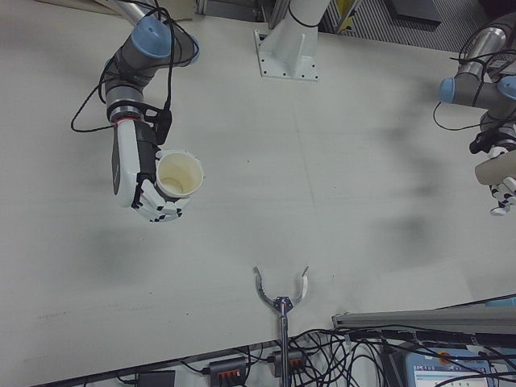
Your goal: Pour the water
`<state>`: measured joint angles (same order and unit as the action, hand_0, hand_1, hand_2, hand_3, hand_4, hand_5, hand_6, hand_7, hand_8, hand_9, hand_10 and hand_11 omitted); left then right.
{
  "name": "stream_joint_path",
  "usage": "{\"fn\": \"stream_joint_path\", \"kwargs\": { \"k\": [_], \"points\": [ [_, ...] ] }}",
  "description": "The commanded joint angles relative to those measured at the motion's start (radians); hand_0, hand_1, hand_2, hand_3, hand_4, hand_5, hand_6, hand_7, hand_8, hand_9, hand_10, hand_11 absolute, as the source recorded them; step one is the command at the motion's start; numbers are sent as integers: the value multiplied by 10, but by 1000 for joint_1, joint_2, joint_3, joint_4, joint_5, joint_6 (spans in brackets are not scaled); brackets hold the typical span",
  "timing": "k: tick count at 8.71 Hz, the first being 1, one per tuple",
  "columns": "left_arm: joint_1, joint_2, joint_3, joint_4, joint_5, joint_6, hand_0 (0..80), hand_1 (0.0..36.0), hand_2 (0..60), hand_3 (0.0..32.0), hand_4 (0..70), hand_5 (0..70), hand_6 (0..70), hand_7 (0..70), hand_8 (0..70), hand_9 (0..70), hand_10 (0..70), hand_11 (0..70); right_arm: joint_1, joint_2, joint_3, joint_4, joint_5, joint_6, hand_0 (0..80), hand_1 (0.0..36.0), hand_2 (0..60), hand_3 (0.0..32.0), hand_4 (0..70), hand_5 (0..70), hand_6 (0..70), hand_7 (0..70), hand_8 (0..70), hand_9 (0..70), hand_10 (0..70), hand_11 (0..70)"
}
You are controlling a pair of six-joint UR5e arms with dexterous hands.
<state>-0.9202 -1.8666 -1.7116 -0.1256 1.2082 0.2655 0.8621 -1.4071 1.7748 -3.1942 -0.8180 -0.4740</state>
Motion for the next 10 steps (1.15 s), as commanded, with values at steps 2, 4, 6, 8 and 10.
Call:
{"fn": "stream_joint_path", "kwargs": {
  "k": [2,4,6,8,10],
  "points": [
    [0,-48,-2,50,1,1,526,360,600,0,453,700,433,700,568,700,166,263,46,4,3,2,-3,0,453,354,600,0,129,700,533,541,622,656,520,700],
    [53,-94,3,75,14,9,514,360,600,0,419,700,430,700,566,700,166,263,67,0,9,0,-6,-2,440,352,600,0,129,700,508,520,604,633,490,700],
    [165,-132,13,98,14,24,504,360,600,0,405,700,430,700,568,700,168,266,80,-1,21,0,-23,-2,449,359,600,0,131,700,499,519,586,623,473,679],
    [214,-198,14,121,25,75,498,360,600,0,393,700,426,700,567,700,169,265,94,-4,34,0,-33,-12,466,360,600,0,134,700,494,517,546,611,469,676],
    [256,-259,45,116,25,188,498,360,600,0,396,700,422,700,566,700,168,265,94,-3,55,-1,-41,-53,473,360,600,0,136,700,490,518,524,605,463,670]
  ]
}}
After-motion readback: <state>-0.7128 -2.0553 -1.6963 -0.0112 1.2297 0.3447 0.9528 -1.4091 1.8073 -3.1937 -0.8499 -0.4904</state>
